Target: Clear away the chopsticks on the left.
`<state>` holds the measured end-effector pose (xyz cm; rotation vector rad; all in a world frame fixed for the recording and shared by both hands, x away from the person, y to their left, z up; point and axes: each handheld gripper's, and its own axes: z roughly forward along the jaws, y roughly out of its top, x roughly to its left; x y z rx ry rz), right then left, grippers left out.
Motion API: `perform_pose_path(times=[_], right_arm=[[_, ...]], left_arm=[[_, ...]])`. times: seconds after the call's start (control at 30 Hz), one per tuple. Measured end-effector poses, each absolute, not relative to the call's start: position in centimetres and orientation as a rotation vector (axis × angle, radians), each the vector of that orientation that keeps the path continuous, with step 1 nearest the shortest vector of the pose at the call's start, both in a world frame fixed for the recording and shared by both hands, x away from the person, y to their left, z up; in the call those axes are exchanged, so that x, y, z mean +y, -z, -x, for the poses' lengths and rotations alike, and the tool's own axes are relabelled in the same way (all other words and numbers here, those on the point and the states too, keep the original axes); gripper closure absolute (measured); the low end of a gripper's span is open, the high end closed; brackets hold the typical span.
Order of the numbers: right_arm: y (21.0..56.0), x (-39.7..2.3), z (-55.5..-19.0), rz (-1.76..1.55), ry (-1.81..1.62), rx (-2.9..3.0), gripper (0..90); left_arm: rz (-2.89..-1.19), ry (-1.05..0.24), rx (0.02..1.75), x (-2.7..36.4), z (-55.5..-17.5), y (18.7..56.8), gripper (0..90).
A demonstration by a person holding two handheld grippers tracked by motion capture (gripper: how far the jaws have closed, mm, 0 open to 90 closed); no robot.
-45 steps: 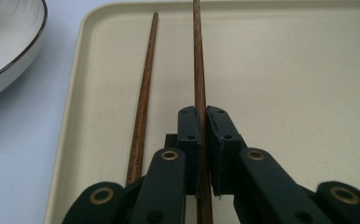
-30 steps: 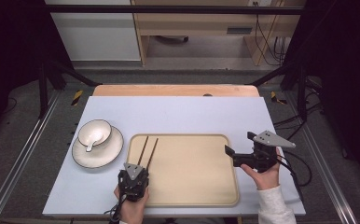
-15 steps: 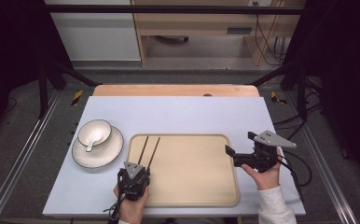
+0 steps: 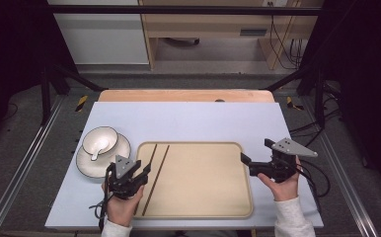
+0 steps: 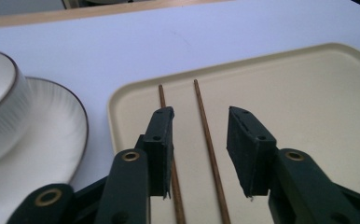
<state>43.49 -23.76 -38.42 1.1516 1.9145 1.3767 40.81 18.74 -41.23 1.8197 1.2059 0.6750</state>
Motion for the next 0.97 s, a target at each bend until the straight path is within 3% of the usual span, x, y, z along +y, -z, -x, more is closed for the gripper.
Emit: perform_pose_path(times=[0.33, 0.97], right_arm=[[38.3, -24.4, -43.4, -1.160, -1.372, 1.895, 1.5], [39.1, -24.6, -43.8, -1.191, -1.330, 1.917, 1.5]], left_arm=[[-1.814, -0.616, 1.086, 23.7, -40.2, 40.9, 35.5], [-1.813, -0.639, 1.079, 27.2, -39.9, 42.5, 25.5]])
